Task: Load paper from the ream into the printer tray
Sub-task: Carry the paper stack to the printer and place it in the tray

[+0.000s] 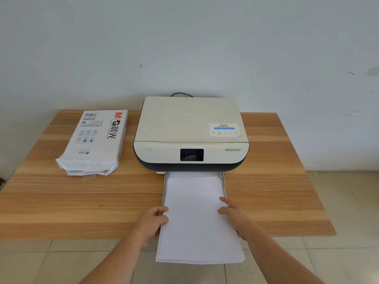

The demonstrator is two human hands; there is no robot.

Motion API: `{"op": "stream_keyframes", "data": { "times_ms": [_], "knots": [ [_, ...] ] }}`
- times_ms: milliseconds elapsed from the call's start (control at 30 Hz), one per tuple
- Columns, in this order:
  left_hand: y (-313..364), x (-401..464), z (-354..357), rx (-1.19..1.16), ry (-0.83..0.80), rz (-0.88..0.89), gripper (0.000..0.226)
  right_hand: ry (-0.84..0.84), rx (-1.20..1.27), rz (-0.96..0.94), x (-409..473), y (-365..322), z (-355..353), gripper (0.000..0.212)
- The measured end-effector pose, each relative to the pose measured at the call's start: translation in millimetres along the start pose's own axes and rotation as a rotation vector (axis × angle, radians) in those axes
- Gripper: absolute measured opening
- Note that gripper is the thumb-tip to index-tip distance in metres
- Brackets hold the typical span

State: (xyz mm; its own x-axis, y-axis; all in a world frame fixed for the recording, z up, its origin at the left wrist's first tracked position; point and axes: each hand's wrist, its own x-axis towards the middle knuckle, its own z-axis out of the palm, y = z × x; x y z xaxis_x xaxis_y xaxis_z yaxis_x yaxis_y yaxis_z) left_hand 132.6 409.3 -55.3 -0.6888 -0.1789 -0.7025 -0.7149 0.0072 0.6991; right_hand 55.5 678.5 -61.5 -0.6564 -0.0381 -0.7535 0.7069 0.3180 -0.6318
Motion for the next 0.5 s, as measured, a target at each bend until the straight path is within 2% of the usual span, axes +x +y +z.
{"op": "stream_keyframes", "data": {
  "times_ms": [233, 400, 500],
  "knots": [
    [9, 9, 3, -0.009, -0.001, -0.009, 0.04, 0.063, -0.056, -0.044, 15, -19, -1, 0.053],
    [18, 20, 6, -0.032, 0.019, -0.018, 0.041, 0.084, 0.072, -0.031, 23, -14, -7, 0.043],
    [22, 28, 6, -0.032, 0.042, -0.015, 0.039, 0.094, 0.063, -0.009, 17, -10, -8, 0.037]
  ]
}}
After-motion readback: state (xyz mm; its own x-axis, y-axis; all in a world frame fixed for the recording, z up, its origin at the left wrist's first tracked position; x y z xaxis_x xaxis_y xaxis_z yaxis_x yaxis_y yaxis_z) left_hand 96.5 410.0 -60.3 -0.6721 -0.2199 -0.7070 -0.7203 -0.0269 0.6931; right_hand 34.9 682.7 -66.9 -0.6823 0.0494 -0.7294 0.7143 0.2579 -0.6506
